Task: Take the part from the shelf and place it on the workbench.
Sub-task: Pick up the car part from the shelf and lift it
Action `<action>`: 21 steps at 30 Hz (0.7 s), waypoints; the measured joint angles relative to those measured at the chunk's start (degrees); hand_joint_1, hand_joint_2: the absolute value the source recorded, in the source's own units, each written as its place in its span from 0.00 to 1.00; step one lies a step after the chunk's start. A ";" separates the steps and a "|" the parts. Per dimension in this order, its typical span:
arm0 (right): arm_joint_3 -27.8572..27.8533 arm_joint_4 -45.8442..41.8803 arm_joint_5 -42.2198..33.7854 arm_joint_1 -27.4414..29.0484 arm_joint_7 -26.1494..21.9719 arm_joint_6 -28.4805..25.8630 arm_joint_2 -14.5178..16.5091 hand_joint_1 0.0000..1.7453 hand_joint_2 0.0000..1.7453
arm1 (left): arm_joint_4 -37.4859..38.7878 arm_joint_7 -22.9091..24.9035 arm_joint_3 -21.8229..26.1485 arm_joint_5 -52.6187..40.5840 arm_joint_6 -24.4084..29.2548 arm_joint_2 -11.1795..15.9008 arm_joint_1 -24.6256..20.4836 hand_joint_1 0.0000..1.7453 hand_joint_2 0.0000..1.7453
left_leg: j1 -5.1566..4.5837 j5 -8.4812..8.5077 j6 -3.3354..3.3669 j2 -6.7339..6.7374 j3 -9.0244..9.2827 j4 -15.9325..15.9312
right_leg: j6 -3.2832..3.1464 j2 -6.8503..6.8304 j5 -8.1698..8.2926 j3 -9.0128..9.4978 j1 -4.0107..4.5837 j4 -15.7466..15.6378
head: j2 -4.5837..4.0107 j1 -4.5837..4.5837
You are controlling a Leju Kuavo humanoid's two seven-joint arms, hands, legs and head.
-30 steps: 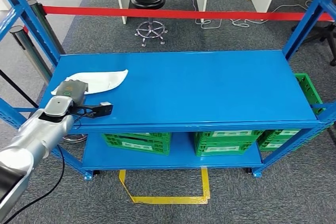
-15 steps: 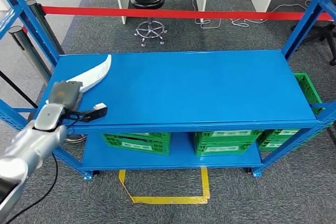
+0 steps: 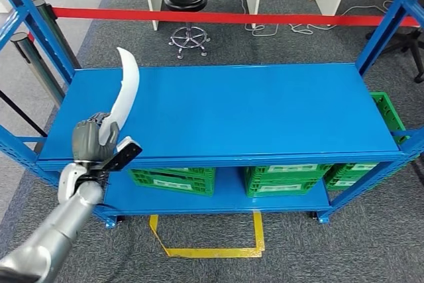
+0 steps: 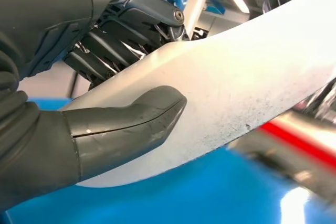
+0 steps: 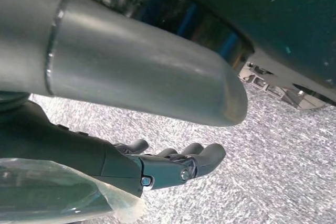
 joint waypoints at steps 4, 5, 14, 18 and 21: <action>-0.17 0.00 0.06 0.26 -0.13 -0.13 0.00 0.00 0.00 | -11.24 -2.05 0.95 5.18 -0.14 -1.53 5.00 1.00 1.00 | 0.01 -0.04 0.02 0.02 -0.01 0.00 | 0.01 -0.03 0.00 -0.01 0.00 -0.03 | 0.01 -0.02; -0.21 0.00 0.11 0.28 -0.20 -0.16 0.00 0.00 0.00 | -13.95 -3.30 1.11 7.27 -0.26 -1.76 6.23 1.00 1.00 | 0.02 -0.05 0.01 0.02 -0.01 0.00 | 0.01 -0.02 0.00 -0.02 0.00 -0.03 | 0.00 -0.03; -0.61 0.02 0.75 0.55 -0.72 -0.49 0.00 0.00 0.00 | -43.07 -8.79 1.60 37.67 -22.77 -3.16 21.32 1.00 1.00 | -0.06 -0.19 0.07 0.03 -0.03 0.12 | 0.03 -0.01 0.00 -0.01 -0.06 -0.12 | 0.00 -0.02; -1.15 0.02 0.86 0.58 -1.58 -1.08 0.00 0.00 0.00 | -52.93 -12.75 2.19 49.74 -40.89 -4.96 28.54 1.00 1.00 | -0.25 -0.36 0.35 0.03 -0.07 0.35 | 0.21 -0.03 0.03 0.05 -0.25 -0.15 | 0.01 -0.02; -1.50 0.03 0.98 0.60 -0.96 -2.41 0.01 0.00 0.00 | -57.60 -14.32 2.25 52.16 -46.74 -6.11 32.97 1.00 1.00 | -0.37 -0.09 0.85 0.04 -0.07 0.36 | 0.81 -0.01 0.41 0.19 -0.39 -0.30 | 0.01 -0.03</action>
